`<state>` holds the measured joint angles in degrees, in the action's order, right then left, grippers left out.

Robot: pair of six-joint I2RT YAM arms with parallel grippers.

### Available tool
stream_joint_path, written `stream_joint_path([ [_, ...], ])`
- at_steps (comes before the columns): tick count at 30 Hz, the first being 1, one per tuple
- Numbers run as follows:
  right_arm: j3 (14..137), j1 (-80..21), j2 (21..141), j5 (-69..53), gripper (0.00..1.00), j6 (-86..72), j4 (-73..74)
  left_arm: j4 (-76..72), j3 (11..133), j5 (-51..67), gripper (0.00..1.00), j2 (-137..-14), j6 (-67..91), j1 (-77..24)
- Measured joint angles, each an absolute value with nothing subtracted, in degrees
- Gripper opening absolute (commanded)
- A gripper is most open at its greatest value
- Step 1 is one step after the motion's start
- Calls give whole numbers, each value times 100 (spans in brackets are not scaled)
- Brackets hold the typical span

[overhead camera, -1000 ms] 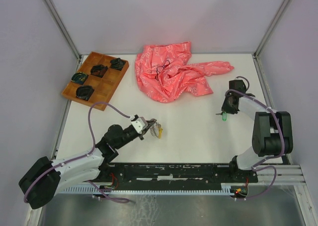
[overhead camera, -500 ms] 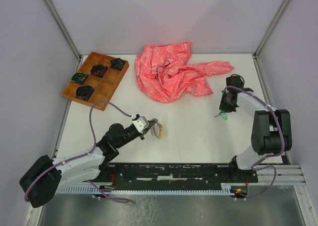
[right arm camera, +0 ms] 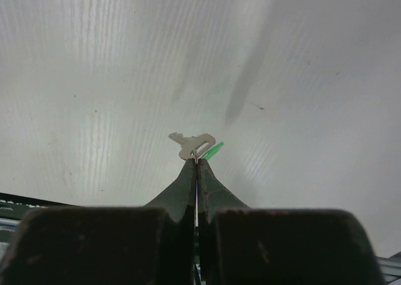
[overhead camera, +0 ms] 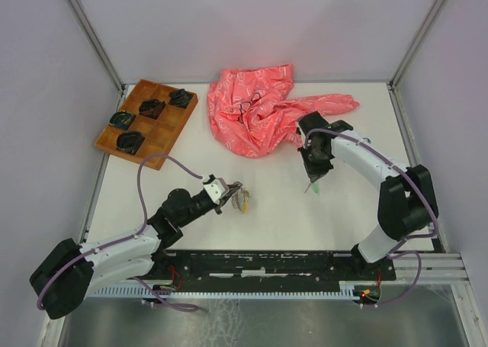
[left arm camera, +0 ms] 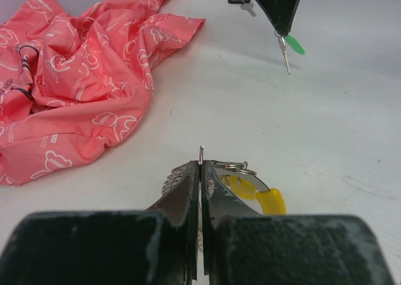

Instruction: Put the keys on the keyring

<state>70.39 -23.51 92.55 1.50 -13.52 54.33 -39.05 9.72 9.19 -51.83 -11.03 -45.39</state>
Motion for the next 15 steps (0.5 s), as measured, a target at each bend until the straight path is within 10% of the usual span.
stream_joint_path([
  [15,7874,-3107,10702,145,1,-1035,6086,-3776,1066,956,3,-5214,-1100,-4539],
])
